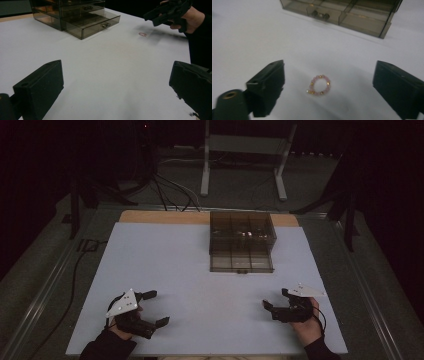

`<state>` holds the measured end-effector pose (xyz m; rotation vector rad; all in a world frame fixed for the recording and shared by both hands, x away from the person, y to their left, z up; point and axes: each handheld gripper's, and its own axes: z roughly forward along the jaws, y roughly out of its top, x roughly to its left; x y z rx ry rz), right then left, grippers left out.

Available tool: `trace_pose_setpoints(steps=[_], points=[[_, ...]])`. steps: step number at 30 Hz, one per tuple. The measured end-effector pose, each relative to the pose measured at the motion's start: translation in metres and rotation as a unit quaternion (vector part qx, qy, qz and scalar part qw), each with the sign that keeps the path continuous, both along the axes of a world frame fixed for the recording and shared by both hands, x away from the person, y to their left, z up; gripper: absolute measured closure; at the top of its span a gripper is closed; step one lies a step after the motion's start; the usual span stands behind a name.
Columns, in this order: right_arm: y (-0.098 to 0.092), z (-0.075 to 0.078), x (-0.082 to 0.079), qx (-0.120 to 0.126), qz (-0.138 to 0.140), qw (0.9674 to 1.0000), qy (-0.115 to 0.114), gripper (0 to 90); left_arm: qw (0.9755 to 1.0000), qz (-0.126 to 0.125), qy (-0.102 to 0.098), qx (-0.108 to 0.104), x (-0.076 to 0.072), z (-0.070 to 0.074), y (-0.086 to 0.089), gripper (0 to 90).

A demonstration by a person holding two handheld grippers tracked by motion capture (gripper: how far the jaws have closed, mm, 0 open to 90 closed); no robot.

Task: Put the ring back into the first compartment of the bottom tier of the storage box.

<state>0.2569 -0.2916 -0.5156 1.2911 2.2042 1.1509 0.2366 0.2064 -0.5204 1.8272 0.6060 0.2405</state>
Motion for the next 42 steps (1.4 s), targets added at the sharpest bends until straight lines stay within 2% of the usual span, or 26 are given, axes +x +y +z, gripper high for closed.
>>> trace_pose_setpoints(steps=[6, 9, 11, 12, 14, 15, 16, 20, 21, 24, 30, 38, 42], points=[[0.004, -0.003, 0.001, -0.022, -0.014, 0.9996, 0.006, 19.7, 1.0000, 0.000, 0.001, 0.000, 0.001, 0.000, 0.000, 0.6], [0.005, -0.004, 0.002, -0.027, -0.019, 0.9994, 0.012, 26.7, 1.0000, 0.000, 0.000, -0.003, 0.001, 0.000, 0.000, 0.6], [0.006, -0.004, 0.003, -0.032, -0.020, 0.9992, 0.016, 35.9, 1.0000, -0.002, 0.001, 0.000, 0.001, 0.000, 0.000, 0.6], [0.006, -0.004, 0.003, -0.032, -0.020, 0.9992, 0.016, 35.9, 1.0000, -0.002, 0.001, 0.000, 0.001, 0.000, 0.000, 0.6], [0.006, -0.004, 0.004, -0.028, -0.029, 0.9989, 0.022, 43.9, 1.0000, -0.001, 0.001, -0.002, 0.001, 0.000, 0.000, 0.6], [0.007, -0.004, 0.004, -0.035, -0.035, 0.9986, 0.022, 47.4, 1.0000, -0.001, 0.000, -0.002, 0.001, 0.000, 0.000, 0.6], [0.008, -0.005, 0.005, -0.038, -0.038, 0.9982, 0.024, 47.8, 1.0000, -0.002, 0.000, -0.001, 0.000, 0.000, 0.000, 0.6], [0.010, -0.007, 0.006, -0.037, -0.031, 0.9981, 0.038, 57.7, 1.0000, -0.001, 0.001, -0.008, 0.001, 0.001, 0.000, 0.6], [0.011, -0.008, 0.007, -0.037, -0.030, 0.9980, 0.042, 62.4, 1.0000, 0.000, 0.001, -0.008, 0.001, 0.001, 0.000, 0.6], [0.013, -0.009, 0.008, -0.045, -0.025, 0.9977, 0.045, 69.0, 1.0000, -0.002, 0.003, -0.003, 0.001, 0.000, 0.000, 0.6], [0.014, -0.012, 0.010, -0.042, -0.019, 0.9975, 0.054, 75.1, 1.0000, -0.002, 0.003, -0.003, 0.001, 0.000, 0.000, 0.6], [0.020, -0.015, 0.008, -0.087, -0.008, 0.9955, 0.036, 80.3, 1.0000, -0.002, 0.003, -0.005, 0.002, 0.000, 0.000, 0.6], [0.022, -0.014, 0.008, -0.095, -0.002, 0.9949, 0.034, 84.0, 1.0000, -0.003, 0.003, 0.001, 0.002, -0.001, -0.001, 0.6]])
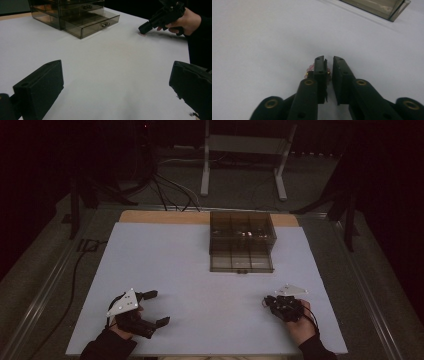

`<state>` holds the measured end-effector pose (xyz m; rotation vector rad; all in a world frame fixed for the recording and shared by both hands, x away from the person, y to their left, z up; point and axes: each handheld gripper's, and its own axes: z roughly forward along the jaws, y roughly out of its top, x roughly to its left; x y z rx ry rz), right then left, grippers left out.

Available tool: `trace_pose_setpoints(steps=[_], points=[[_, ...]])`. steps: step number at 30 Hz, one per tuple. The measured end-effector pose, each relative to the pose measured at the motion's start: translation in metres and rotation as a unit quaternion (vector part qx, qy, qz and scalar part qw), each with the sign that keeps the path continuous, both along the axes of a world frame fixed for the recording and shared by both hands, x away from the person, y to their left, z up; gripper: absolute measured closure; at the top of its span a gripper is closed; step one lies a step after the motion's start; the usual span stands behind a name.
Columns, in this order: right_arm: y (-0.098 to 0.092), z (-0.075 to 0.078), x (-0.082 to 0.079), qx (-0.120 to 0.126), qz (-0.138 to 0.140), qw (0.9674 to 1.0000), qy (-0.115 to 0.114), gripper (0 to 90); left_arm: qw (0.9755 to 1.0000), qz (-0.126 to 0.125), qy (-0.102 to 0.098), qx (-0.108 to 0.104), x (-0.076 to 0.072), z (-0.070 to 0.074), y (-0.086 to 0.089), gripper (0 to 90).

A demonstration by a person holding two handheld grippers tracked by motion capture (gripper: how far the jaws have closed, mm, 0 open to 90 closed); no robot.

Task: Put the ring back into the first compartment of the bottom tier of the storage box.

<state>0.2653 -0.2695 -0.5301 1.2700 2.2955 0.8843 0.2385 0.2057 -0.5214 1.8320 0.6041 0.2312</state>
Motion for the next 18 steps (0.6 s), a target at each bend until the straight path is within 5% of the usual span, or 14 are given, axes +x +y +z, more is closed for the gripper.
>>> trace_pose_setpoints(steps=[18], points=[[-0.0051, 0.0039, 0.0038, 0.043, -0.020, 0.9985, 0.027, 88.6, 1.0000, 0.000, 0.001, -0.003, 0.0005, 0.0000, 0.0001, 0.6]])
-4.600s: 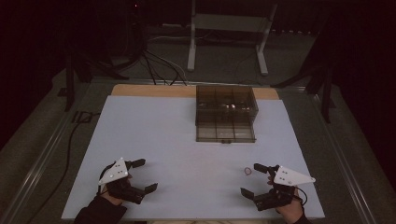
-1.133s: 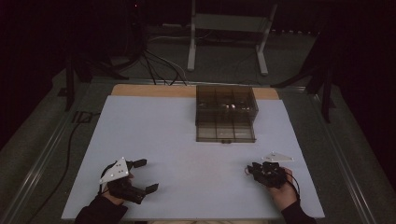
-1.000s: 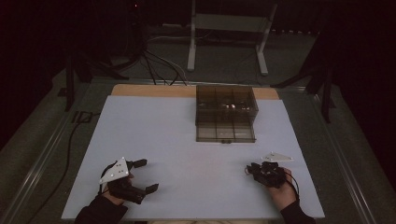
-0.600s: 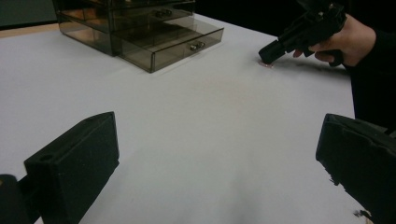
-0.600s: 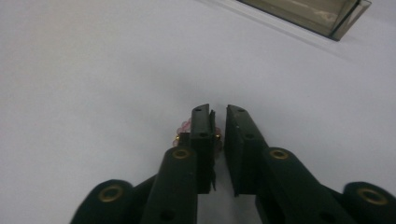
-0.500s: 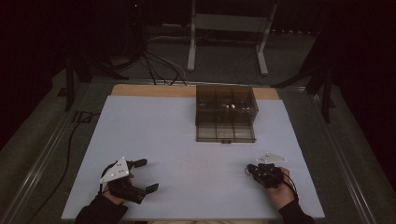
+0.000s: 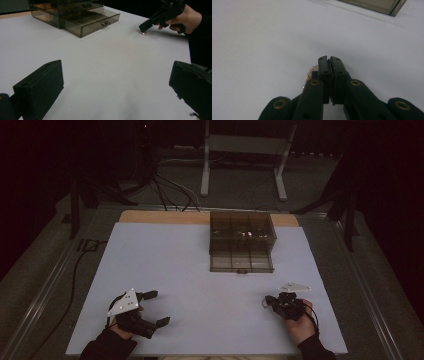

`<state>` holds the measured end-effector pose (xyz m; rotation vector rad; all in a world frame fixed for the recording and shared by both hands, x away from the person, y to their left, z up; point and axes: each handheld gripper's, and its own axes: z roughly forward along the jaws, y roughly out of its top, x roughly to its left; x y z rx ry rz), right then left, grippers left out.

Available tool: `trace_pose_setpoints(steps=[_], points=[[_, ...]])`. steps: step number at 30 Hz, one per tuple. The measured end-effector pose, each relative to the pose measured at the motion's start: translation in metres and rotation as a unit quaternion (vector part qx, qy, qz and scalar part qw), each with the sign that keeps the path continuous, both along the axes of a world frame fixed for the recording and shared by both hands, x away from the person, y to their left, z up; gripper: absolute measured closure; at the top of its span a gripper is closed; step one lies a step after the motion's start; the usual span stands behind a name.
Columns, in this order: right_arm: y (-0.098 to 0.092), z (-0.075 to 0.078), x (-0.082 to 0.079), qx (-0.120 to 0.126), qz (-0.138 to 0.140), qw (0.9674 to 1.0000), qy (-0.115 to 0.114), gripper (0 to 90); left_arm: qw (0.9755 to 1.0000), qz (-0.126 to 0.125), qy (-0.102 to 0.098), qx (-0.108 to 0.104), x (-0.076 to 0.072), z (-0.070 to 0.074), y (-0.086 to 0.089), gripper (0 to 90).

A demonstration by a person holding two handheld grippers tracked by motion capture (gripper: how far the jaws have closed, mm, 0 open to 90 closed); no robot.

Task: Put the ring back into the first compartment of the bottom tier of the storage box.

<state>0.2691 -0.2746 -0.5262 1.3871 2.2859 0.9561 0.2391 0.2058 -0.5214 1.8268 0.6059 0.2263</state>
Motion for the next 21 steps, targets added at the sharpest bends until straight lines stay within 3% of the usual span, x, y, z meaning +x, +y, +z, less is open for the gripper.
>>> trace_pose_setpoints(steps=[21], points=[[0.002, 0.013, -0.007, 0.012, 0.010, 0.9998, -0.015, 88.6, 1.0000, 0.001, 0.000, 0.001, 0.000, 0.000, 0.000, 0.6]])
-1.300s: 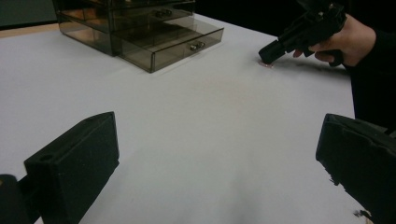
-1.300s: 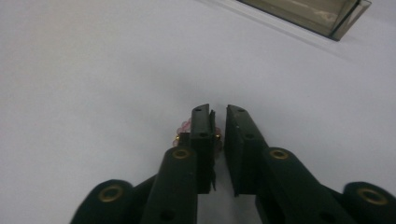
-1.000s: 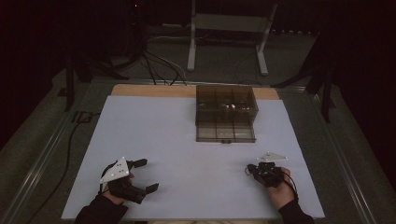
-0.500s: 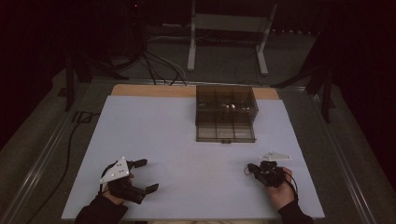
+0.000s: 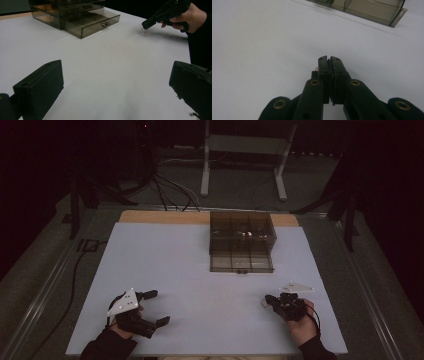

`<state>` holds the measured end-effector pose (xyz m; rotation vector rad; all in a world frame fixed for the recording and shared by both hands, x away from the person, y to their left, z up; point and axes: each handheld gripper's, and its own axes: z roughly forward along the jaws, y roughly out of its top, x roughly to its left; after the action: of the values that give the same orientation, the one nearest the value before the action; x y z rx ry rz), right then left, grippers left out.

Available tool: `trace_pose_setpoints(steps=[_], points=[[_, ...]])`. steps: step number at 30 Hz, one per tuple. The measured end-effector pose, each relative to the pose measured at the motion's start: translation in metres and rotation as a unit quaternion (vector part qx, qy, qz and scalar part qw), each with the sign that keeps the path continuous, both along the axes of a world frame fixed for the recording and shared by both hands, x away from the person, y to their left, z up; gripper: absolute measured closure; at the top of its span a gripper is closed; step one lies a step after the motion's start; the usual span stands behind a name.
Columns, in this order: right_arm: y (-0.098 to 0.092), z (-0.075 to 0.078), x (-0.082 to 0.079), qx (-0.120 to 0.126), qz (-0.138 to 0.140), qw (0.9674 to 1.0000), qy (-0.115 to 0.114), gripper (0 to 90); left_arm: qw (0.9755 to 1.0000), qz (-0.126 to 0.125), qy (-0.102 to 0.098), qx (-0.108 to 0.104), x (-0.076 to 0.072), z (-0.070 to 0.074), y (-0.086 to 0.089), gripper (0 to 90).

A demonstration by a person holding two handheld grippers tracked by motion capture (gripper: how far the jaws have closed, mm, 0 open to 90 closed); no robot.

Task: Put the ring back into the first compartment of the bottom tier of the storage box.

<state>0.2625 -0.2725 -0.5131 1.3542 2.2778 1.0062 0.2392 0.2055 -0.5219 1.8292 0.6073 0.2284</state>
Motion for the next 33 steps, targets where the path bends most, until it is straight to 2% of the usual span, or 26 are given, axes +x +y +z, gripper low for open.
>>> trace_pose_setpoints(steps=[15, 18, 33], points=[[0.000, 0.010, -0.001, 0.026, 0.001, 0.9997, 0.000, 88.6, 1.0000, 0.000, -0.001, -0.002, 0.000, 0.000, 0.000, 0.6], [0.000, 0.011, -0.001, 0.026, 0.002, 0.9997, 0.001, 88.6, 1.0000, -0.001, 0.000, 0.004, 0.000, 0.000, -0.001, 0.6], [0.005, 0.019, 0.000, 0.025, 0.005, 0.9997, -0.006, 88.6, 1.0000, -0.002, -0.001, -0.001, 0.000, 0.000, -0.001, 0.6]])
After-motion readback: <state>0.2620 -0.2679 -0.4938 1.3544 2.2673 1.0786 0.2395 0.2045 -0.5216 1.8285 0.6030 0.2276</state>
